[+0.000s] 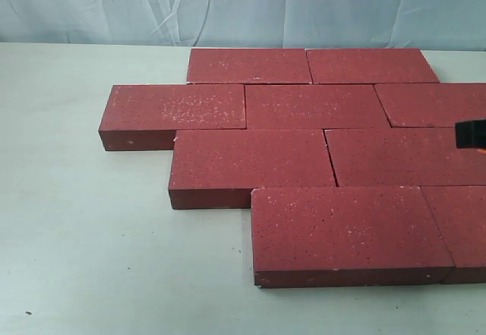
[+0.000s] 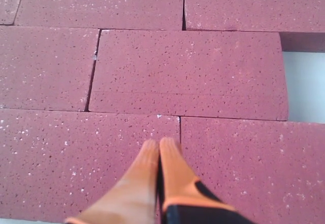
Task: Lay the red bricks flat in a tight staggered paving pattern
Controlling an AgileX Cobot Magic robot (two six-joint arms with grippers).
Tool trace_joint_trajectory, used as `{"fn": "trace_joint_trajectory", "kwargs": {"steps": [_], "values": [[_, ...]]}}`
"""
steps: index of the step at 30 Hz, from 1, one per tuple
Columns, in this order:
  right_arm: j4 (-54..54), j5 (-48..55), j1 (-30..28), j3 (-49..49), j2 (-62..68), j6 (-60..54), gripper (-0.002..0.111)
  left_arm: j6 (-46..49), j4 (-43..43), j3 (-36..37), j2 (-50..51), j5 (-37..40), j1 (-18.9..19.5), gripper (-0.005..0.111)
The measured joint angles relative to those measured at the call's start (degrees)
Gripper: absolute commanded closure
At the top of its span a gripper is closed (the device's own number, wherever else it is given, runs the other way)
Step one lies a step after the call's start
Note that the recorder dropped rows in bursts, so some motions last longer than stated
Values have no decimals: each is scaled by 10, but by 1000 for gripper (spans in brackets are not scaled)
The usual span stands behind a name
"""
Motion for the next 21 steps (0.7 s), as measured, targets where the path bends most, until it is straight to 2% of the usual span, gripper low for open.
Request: {"fn": "trace_joint_trajectory", "kwargs": {"steps": [17, 21], "values": [[0, -1, -1, 0, -16, 0, 109, 0, 0, 0, 0, 0, 0, 107], [23, -1, -37, 0, -42, 0, 109, 1, 0, 0, 0, 0, 0, 107]]}}
